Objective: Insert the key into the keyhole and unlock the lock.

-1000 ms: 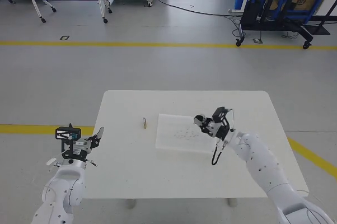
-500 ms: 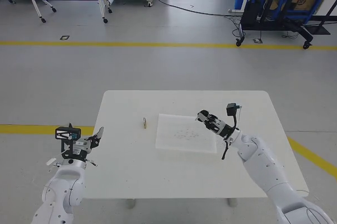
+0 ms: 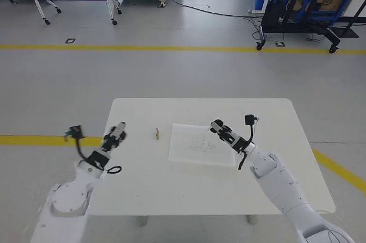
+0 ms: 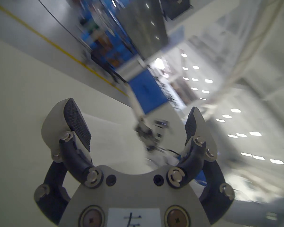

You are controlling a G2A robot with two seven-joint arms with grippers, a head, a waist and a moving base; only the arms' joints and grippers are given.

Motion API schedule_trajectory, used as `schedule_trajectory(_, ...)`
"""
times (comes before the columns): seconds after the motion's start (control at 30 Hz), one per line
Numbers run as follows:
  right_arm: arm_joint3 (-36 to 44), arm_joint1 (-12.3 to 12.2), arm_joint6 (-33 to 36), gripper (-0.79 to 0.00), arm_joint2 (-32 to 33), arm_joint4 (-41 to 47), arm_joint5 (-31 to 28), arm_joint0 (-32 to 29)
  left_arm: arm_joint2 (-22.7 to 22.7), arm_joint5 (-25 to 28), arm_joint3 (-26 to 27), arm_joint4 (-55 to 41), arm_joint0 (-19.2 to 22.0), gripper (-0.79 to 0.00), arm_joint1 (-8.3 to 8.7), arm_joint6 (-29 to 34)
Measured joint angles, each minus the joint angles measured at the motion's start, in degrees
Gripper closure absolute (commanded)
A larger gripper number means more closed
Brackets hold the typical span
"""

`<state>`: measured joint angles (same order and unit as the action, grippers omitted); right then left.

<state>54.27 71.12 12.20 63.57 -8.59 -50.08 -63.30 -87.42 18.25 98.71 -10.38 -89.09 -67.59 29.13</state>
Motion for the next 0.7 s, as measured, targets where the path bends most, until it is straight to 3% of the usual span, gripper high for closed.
schedule_trajectory(0.13,2.35,-0.08,0.63,0.0,0.86,4.7,-0.05,-1.4,6.53,-3.99,-9.0,-15.25,7.11,-0.785,-0.87,10.42)
schedule_trajectory(0.23,3.68,-0.15,-0.35,0.0,1.62,5.51,0.32,-2.51,12.51,-3.22,-16.13,-17.59,12.22,-0.785,-1.86,14.45)
schedule_trajectory(0.4,5.94,-0.16,-0.91,0.0,2.06,5.64,1.46,-4.31,22.02,2.83,-24.24,-18.5,18.23,-0.785,-4.02,17.13)
schedule_trajectory(0.53,7.71,-0.02,-0.7,0.0,1.75,6.01,1.38,-5.28,26.17,9.25,-26.28,-14.64,20.8,-0.785,-5.04,16.56)
schedule_trajectory(0.7,8.89,0.5,0.69,0.0,0.15,7.82,-0.34,-5.09,28.93,13.35,-26.65,-5.85,22.19,-0.56,-5.83,10.37)
